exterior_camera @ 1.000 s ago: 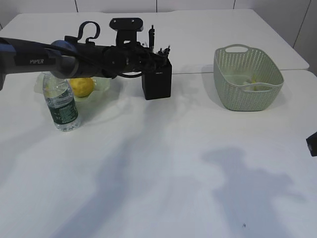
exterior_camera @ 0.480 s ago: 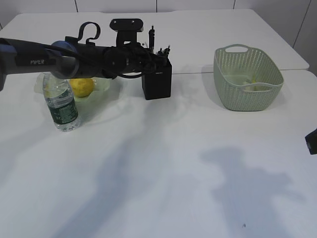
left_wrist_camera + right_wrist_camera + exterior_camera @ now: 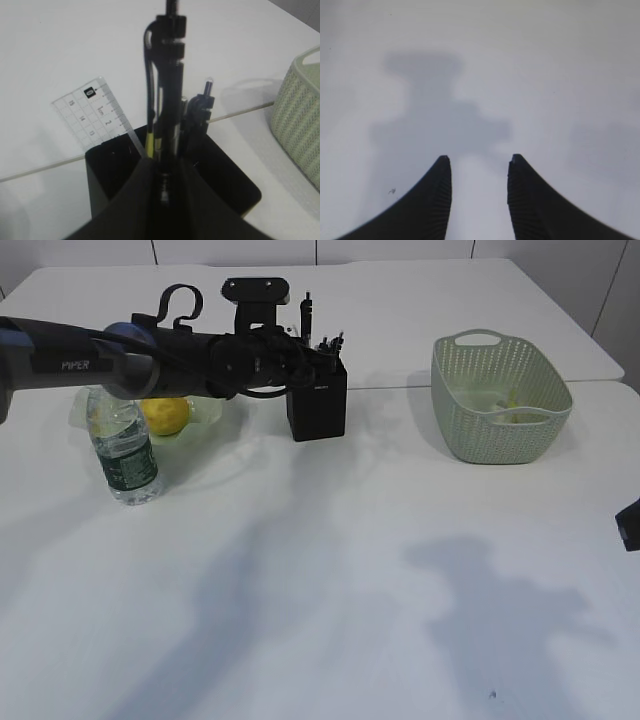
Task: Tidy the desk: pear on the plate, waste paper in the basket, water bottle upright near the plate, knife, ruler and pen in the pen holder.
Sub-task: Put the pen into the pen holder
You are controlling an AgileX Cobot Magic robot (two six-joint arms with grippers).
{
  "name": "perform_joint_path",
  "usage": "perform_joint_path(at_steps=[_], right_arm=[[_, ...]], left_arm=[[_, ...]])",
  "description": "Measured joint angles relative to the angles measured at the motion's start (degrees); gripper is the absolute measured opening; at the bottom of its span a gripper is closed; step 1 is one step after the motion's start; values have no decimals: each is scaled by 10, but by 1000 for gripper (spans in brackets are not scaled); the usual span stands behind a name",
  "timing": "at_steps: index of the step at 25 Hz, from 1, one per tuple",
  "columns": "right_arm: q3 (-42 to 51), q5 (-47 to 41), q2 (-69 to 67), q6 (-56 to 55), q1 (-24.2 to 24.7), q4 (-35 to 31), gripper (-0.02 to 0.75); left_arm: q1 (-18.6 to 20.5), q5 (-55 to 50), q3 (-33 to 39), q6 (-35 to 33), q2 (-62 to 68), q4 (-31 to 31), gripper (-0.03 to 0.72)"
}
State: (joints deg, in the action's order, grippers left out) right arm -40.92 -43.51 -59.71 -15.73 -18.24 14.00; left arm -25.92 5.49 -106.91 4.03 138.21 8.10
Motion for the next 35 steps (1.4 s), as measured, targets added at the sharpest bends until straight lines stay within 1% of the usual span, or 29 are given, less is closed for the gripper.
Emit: perform_joint_path(at_steps=[5,8,11,13,15,17,20,26,35], right_arm=[[0,7,0,0,0,0,314],[0,13,0,0,0,0,314],[0,14,0,0,0,0,314],[0,14,0,0,0,0,314],[0,16,0,0,0,0,314],[0,16,0,0,0,0,314],[0,16,0,0,0,0,314],[0,16,0,0,0,0,314],[0,16,0,0,0,0,314]], left_arm=[[0,-1,0,0,0,0,85],[0,-9,0,0,0,0,110],[0,-12,0,0,0,0,193],[0,-12,0,0,0,0,281],[0,-11,0,0,0,1,353],[0,-11,0,0,0,1,397],[-1,-16,0,0,-1,1,417],[2,-46,0,0,-25,-2,422],[4,-118,0,1,-71,-95,422]])
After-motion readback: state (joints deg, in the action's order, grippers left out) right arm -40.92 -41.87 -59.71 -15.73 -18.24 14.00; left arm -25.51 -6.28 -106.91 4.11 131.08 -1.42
